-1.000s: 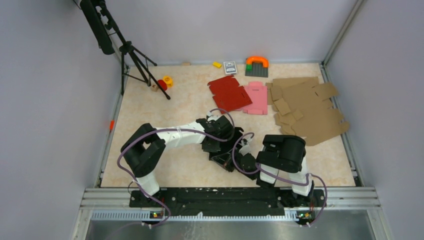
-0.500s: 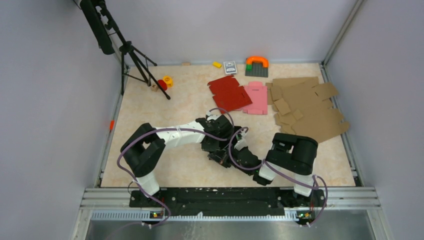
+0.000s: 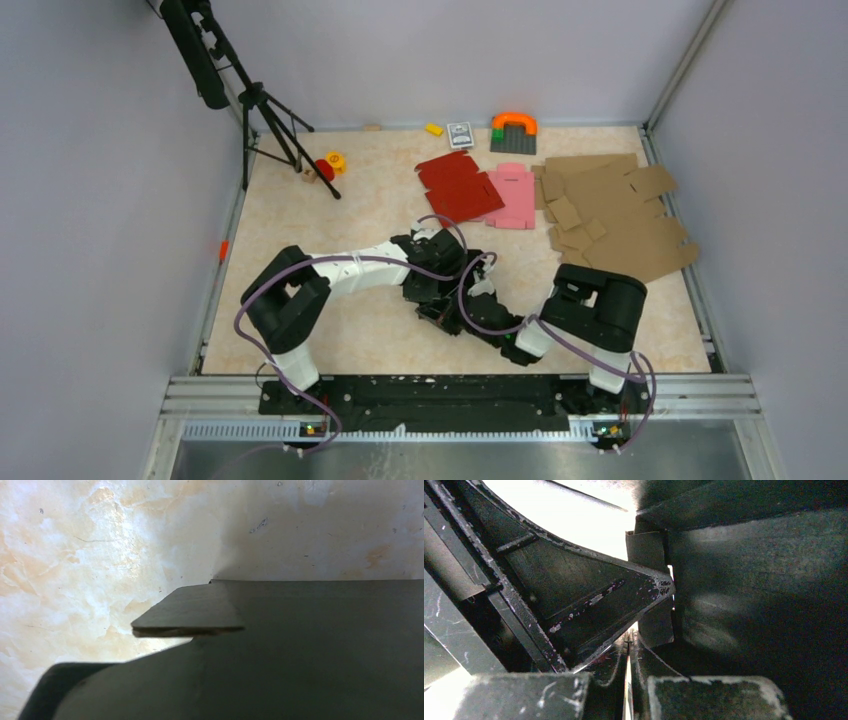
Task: Fold the paper box
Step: Fold the paper box at the center of the board.
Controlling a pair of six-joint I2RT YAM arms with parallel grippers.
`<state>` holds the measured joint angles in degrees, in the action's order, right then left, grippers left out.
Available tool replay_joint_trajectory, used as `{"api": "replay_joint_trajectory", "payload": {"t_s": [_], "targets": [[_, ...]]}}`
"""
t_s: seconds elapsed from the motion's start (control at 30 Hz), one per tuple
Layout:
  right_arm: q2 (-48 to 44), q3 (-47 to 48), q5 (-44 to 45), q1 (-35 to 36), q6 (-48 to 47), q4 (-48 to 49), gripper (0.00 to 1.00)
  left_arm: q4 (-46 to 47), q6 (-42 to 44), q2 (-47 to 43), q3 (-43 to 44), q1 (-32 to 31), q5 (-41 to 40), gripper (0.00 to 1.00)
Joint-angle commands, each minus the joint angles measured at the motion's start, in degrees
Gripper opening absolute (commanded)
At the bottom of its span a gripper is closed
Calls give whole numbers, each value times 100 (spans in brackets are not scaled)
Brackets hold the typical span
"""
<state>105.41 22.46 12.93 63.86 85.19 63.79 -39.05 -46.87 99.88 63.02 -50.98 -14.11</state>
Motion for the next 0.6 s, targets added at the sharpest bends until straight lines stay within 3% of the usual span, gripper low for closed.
{"api": "replay_joint_trajectory", "payload": {"t_s": [0.0, 0.37, 0.57], "targets": [[-156, 22, 197, -73, 460, -753, 0, -103, 25, -65, 138, -17, 132, 13], [1217, -354, -181, -155, 1338, 1425, 0, -199, 110, -80, 189, -17, 49, 19], [1139, -423, -97, -159, 1297, 1415, 0, -225, 149, -57, 229, -16, 60, 21]]}}
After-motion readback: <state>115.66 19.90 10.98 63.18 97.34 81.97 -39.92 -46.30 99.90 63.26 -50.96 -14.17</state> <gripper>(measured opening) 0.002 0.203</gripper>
